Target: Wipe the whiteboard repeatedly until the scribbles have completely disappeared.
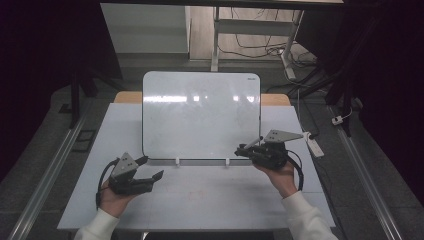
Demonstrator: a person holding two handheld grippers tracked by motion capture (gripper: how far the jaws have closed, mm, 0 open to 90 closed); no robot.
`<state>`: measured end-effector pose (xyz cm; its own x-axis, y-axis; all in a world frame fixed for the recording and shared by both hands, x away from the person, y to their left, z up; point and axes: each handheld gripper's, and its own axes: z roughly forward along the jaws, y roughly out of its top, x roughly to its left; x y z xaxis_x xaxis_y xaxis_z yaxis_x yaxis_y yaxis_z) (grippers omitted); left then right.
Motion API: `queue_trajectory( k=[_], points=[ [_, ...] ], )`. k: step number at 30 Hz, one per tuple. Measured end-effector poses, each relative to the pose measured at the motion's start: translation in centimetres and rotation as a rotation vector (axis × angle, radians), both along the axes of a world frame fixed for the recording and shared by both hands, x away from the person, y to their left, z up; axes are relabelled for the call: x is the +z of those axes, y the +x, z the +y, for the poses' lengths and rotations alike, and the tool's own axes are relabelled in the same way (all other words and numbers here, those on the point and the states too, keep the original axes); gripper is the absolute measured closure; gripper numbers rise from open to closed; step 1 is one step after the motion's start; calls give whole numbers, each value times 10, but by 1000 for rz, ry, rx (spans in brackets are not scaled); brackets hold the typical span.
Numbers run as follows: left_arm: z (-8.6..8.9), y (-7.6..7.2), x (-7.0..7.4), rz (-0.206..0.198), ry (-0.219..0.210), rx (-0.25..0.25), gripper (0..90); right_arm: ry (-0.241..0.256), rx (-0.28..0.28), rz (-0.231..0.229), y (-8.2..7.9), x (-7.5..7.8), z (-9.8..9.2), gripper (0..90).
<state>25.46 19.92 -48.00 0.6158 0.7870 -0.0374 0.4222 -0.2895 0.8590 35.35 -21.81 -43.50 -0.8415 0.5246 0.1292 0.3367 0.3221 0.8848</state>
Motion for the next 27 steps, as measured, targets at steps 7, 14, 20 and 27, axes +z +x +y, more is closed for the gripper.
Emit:
queue_trajectory(
  k=[7, 14, 20, 27],
  points=[
    [-20, 10, 12, -27, 3, -47, 269, -37, 76, 58, -7, -17, 12, 775],
    [-49, 23, 26, -59, 20, -118, 279, -65, 140, 84, -10, -26, 27, 775],
    [-68, 29, 33, -70, 15, -170, 290, -93, 185, 103, -11, -33, 38, 775],
    [-86, 36, 40, -78, 4, -231, 301, -115, 228, 127, -11, -41, 47, 775]
  ],
)
